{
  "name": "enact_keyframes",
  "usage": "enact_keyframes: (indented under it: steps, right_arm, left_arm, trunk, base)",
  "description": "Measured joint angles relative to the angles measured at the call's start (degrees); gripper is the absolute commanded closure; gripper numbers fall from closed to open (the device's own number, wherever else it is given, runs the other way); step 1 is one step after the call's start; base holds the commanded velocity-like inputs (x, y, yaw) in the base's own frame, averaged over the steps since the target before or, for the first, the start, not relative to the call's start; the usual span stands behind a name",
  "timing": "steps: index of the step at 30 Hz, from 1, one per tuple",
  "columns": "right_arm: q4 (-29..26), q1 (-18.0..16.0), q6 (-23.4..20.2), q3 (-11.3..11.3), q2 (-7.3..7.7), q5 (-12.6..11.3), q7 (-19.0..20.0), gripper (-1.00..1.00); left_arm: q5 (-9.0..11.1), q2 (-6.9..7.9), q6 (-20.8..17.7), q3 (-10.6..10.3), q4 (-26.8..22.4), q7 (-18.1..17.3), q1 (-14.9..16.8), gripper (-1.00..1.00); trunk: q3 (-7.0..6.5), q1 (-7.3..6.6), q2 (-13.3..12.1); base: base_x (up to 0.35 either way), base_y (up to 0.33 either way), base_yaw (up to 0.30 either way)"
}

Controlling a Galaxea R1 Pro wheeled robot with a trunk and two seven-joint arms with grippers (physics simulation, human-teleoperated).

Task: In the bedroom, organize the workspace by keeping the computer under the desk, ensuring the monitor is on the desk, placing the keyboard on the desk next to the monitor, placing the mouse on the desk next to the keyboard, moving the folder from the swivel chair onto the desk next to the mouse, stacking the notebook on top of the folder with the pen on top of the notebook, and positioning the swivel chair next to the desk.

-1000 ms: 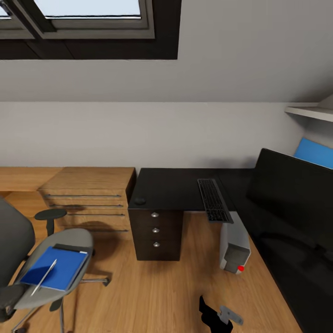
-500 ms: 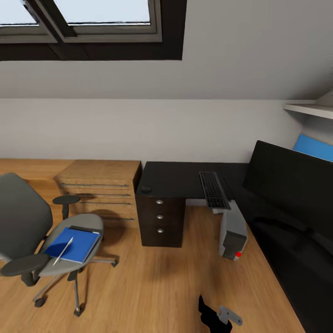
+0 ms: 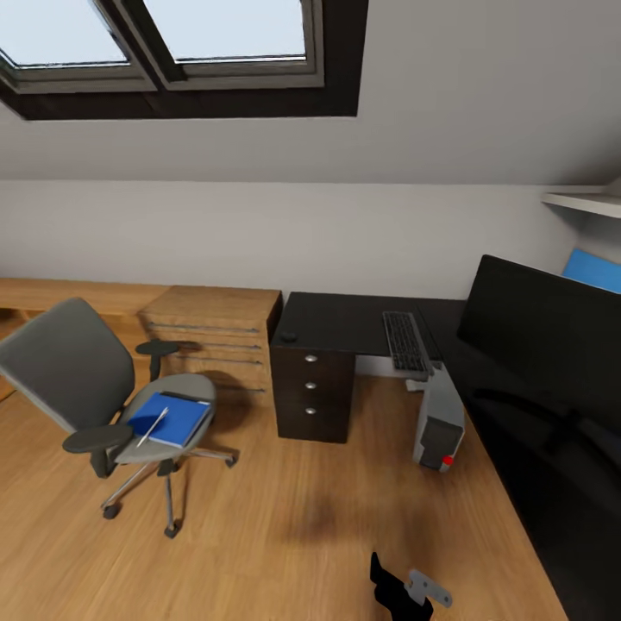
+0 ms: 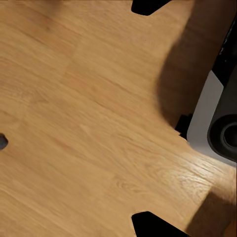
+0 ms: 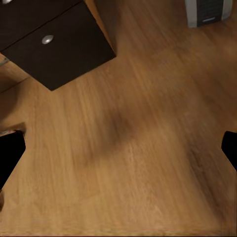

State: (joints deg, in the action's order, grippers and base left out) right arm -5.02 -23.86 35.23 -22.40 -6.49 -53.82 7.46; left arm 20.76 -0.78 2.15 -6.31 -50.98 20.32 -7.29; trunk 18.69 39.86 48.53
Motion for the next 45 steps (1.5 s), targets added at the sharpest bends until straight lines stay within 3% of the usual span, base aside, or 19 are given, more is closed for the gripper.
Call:
enact_keyframes:
  steps: [8,21,29,45]
  right_arm:
    - [0.0,0.0,0.0,0.0,0.00,0.0,0.0,-1.00]
    - [0.8,0.0,0.0,-0.1,0.00,0.5,0.0,-1.00]
    - [0.8,0.0,0.0,0.0,0.00,2.3,0.0,-1.00]
    - [0.8,0.0,0.0,0.0,0.00,2.6,0.0,-1.00]
  left_arm:
    - [0.0,0.03,0.0,0.0,0.0,0.0,0.0,-1.00]
    - [0.0,-0.04,0.0,0.0,0.5,0.0,0.0,-1.00]
    - [0.0,-0.05,0.0,0.0,0.7,0.0,0.0,-1.00]
    - [0.0,-0.02,0.0,0.0,0.7,0.0,0.0,-1.00]
  trunk:
    - [0.00,0.00,0.0]
    - [0.00,0.00,0.0]
    - [0.00,0.00,0.0]
    - [-0.06,0.00,0.0]
  base:
    - [-0.333,-0.015,0.220]
    - [-0.334,-0.031,0.029]
    - [-0.310,-0.165,0.001]
    - [-0.297,-0.197,-0.036]
